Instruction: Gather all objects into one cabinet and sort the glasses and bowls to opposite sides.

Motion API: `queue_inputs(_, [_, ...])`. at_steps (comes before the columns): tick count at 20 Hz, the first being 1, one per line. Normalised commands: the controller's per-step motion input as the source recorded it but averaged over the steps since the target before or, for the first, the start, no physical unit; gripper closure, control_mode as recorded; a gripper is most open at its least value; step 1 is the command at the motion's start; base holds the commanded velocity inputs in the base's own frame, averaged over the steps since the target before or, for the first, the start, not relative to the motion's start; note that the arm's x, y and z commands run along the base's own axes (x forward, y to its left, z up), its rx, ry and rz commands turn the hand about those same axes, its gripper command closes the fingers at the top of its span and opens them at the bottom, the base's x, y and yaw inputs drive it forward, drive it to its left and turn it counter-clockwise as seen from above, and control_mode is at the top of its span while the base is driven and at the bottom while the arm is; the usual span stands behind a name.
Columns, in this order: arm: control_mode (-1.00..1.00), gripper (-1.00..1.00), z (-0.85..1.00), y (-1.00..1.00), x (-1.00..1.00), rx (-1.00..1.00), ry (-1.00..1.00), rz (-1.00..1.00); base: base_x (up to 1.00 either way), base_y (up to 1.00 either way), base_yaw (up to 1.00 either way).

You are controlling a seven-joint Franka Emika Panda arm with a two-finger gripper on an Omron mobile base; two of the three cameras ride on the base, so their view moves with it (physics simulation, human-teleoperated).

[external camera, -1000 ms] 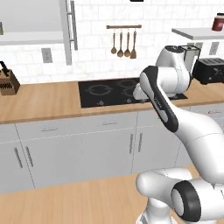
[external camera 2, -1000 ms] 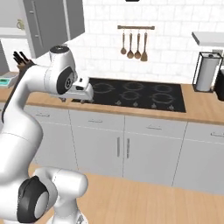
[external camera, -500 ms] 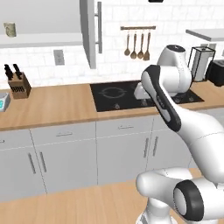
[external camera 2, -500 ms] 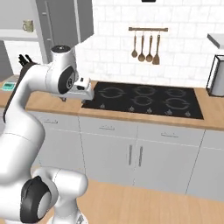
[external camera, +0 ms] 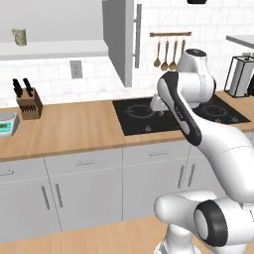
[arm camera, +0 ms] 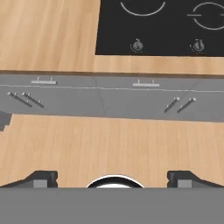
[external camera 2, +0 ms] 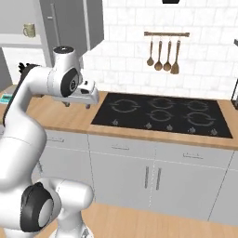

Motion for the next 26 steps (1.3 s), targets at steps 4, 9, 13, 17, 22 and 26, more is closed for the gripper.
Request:
queue_inputs(4, [1.00, -1.00, 0.00, 0.00, 0.00, 0.00, 0.00, 0.00, -0.06, 0.60, 0.00])
queue_inputs(9, [1.00, -1.00, 0.00, 0.00, 0.00, 0.00, 0.00, 0.00, 0.00, 1.00, 0.00])
queue_inputs(13, [1.00, -1.00, 0.00, 0.00, 0.00, 0.00, 0.00, 0.00, 0.00, 1.00, 0.00])
queue_inputs(17, [1.00, -1.00, 0.00, 0.00, 0.00, 0.00, 0.00, 0.00, 0.00, 1.00, 0.00])
queue_inputs(22, [1.00, -1.00, 0.00, 0.00, 0.00, 0.00, 0.00, 0.00, 0.35, 0.72, 0.00])
queue_inputs(26, [1.00, -1.00, 0.00, 0.00, 0.00, 0.00, 0.00, 0.00, 0.90, 0.30, 0.01])
